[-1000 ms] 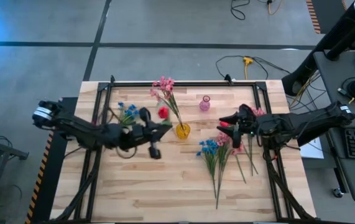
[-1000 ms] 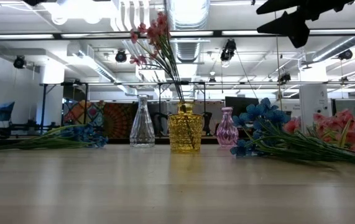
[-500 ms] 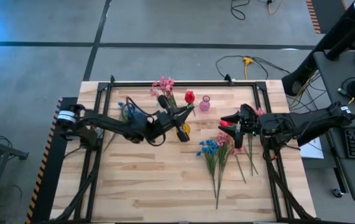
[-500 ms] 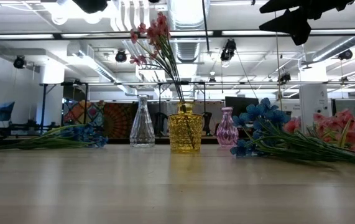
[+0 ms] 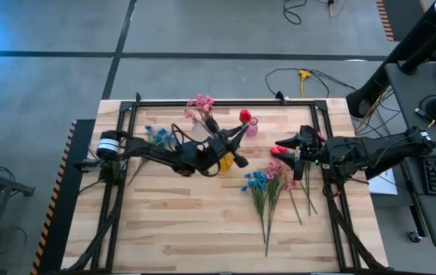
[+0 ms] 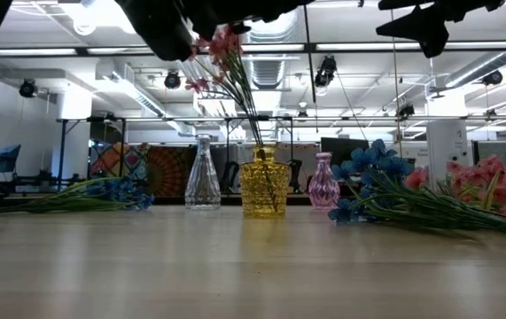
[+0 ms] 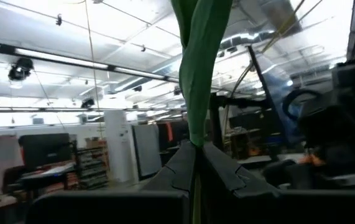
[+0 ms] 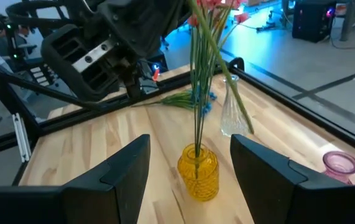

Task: Sort flowers into vase by color
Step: Put the left red tulip into the violet vase

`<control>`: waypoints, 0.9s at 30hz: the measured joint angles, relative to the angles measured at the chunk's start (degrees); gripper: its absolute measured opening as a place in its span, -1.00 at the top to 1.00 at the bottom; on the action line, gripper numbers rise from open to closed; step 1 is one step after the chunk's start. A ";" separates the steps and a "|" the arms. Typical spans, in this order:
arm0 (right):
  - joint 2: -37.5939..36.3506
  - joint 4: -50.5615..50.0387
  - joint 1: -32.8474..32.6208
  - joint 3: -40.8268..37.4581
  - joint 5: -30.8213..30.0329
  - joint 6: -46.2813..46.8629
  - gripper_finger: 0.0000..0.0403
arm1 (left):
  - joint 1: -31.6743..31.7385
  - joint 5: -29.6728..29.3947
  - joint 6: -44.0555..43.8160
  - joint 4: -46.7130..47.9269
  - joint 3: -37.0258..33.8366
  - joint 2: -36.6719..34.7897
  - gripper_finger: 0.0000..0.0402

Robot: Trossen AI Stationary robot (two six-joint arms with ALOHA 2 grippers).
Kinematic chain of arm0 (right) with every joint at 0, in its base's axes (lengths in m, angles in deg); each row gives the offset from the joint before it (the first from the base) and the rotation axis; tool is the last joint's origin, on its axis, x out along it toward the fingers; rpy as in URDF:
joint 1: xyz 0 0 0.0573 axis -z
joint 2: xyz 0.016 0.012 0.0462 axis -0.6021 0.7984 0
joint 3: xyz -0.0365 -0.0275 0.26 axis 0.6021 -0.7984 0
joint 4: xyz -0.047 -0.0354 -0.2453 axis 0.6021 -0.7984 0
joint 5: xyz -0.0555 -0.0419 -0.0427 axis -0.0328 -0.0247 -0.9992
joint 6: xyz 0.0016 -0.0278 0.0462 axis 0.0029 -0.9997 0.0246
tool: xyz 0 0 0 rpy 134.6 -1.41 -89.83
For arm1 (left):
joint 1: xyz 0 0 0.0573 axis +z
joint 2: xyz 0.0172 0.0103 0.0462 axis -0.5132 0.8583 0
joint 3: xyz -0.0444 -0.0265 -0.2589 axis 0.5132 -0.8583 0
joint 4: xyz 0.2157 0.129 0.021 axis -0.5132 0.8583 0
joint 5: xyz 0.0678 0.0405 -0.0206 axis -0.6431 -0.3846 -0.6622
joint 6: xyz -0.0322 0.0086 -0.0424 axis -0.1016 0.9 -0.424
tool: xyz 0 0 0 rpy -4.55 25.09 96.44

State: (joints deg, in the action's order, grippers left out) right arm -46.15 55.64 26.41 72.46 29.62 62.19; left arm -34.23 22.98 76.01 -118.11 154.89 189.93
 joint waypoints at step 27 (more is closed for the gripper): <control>-0.18 -5.27 0.00 0.00 -0.02 -1.77 -0.07 | -3.02 -20.03 2.55 0.72 18.38 15.23 1.00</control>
State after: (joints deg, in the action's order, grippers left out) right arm -46.33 50.37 26.41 72.46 29.60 60.42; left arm -37.25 2.95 78.56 -117.38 173.28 205.16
